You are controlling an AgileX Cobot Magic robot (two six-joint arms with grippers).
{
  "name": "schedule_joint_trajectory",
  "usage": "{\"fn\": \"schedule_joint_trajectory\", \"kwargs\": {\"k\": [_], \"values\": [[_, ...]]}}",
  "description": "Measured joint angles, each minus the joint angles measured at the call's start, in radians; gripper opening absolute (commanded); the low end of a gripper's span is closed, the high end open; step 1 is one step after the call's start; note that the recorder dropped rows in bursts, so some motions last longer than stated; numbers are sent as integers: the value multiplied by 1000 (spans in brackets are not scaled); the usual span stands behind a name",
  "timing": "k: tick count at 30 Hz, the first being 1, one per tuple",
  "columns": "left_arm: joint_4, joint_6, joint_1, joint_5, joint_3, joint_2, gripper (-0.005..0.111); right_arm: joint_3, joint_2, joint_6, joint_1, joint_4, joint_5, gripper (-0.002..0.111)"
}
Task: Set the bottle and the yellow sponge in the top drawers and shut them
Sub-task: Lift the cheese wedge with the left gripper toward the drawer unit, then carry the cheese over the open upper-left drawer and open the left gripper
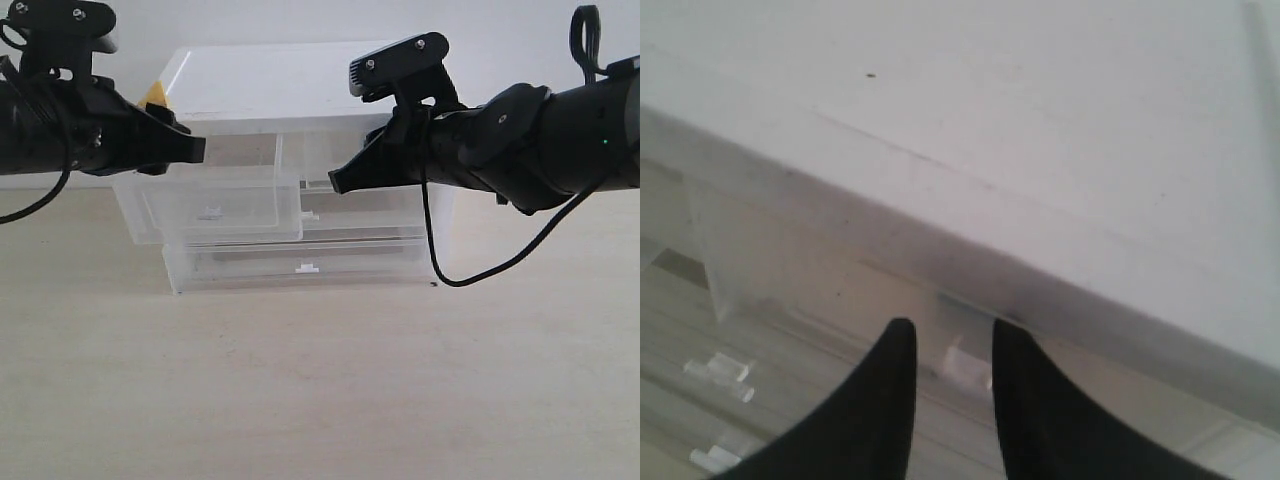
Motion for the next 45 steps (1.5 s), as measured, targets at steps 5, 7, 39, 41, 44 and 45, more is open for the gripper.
{"fn": "schedule_joint_trajectory", "kwargs": {"k": [5,7,39,41,44,45], "values": [[0,6,0,23,-48,22,4,0,0,0,0,0,0,24],[0,8,0,25,-66,32,4,0,0,0,0,0,0,24],[0,-2,0,140,-60,115,4,0,0,0,0,-4,0,24],[0,-2,0,140,-58,115,4,0,0,0,0,-4,0,24],[0,-2,0,140,-58,115,4,0,0,0,0,-4,0,24],[0,-2,0,140,-58,115,4,0,0,0,0,-4,0,24]]}}
